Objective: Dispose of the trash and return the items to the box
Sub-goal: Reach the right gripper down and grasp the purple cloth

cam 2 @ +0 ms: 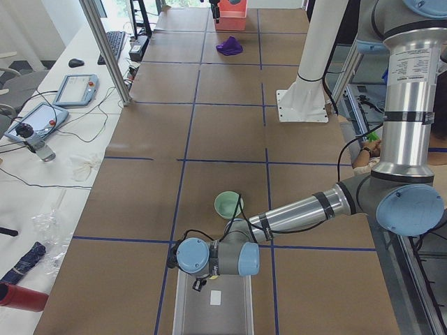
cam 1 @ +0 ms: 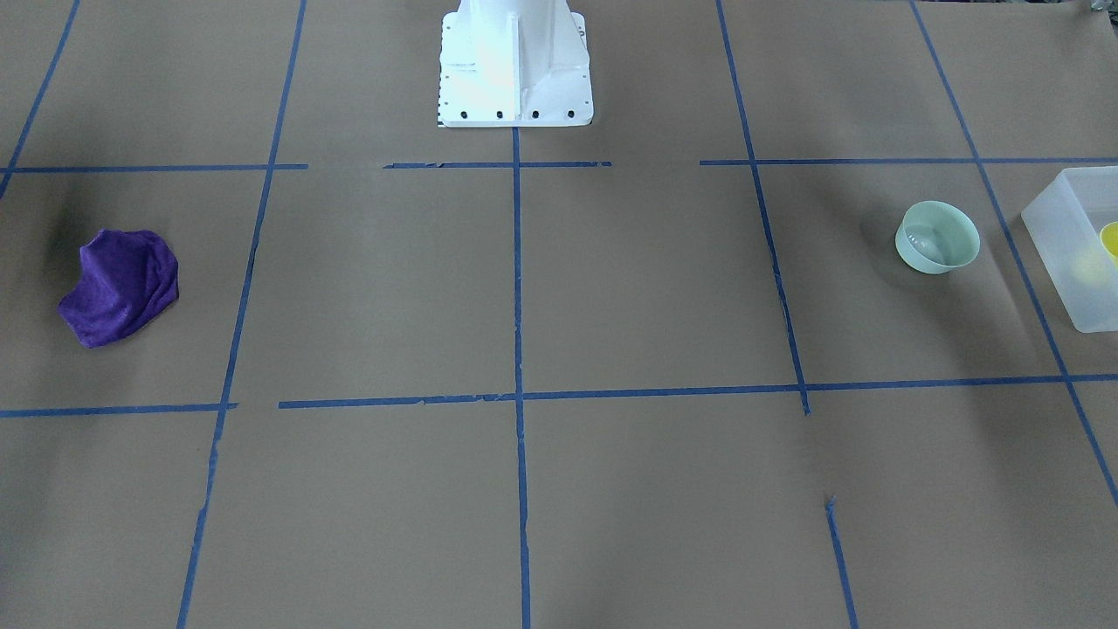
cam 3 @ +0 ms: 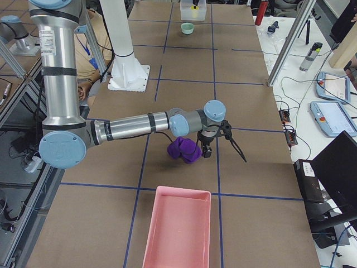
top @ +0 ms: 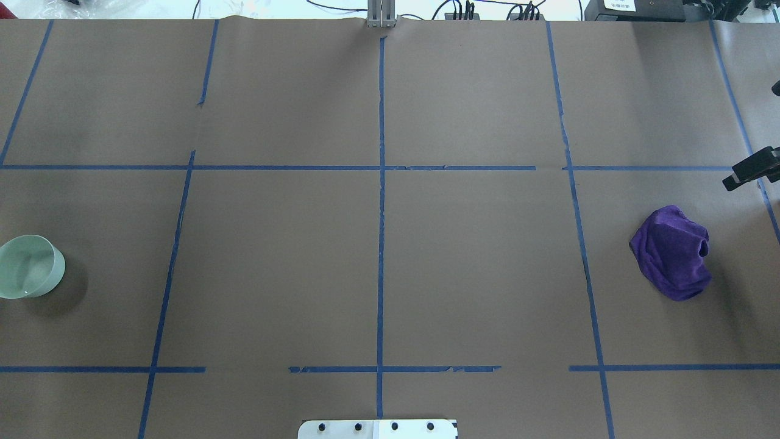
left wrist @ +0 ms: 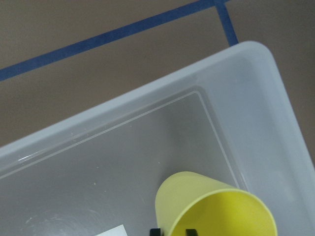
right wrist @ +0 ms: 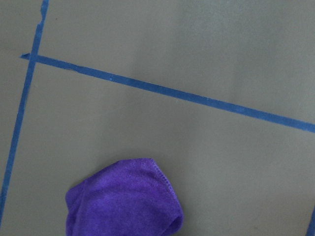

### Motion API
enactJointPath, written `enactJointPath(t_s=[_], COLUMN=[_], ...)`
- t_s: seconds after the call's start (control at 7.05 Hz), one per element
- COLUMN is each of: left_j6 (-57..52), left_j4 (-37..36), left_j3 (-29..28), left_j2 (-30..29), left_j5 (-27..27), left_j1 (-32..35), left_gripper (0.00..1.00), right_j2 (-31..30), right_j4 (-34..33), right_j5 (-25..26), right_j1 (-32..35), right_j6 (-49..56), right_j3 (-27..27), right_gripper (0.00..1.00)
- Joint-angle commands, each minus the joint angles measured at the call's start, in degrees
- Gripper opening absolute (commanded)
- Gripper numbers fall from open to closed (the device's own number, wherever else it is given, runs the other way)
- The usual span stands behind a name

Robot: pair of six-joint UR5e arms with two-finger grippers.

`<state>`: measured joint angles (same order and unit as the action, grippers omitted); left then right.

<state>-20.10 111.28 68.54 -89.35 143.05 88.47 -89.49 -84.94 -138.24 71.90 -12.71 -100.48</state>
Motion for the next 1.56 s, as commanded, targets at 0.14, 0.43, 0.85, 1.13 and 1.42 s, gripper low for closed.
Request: enactJointPath(t_s=[0.14, 0.43, 0.85, 1.13, 1.42], left_j6=[13.0, 22.1, 32.9, 42.4, 47.5], left_j4=[-0.9, -4.5, -12.9, -12.7, -12.3], left_j3=[12.2, 20.7, 29.5, 32.1, 32.3], left_j2=[0.6, -0.4, -3.7, -5.7, -8.2], left_j5=[1.6, 1.4, 1.6, 1.8, 1.8], left_j1=[0.0, 0.1, 0.0, -2.1, -5.7], left_gripper=[0.7, 0.7, 0.7, 0.7, 0.7], right_j2=[-5.1, -6.6, -10.3, -10.3, -8.7], right_j4=[0.0, 11.8, 25.0, 24.7, 24.6], right_j5=[0.0, 4.2, 9.5, 10.2, 10.2], right_j1=[-4.0, -10.7, -17.0, -17.6, -17.7], right_j6=[-15.6, -36.0, -48.0, -48.1, -47.9], right_j3=[-6.9, -6.7, -3.5, -3.1, -2.4], right_gripper=[1.0, 1.0, 1.0, 0.01, 0.0])
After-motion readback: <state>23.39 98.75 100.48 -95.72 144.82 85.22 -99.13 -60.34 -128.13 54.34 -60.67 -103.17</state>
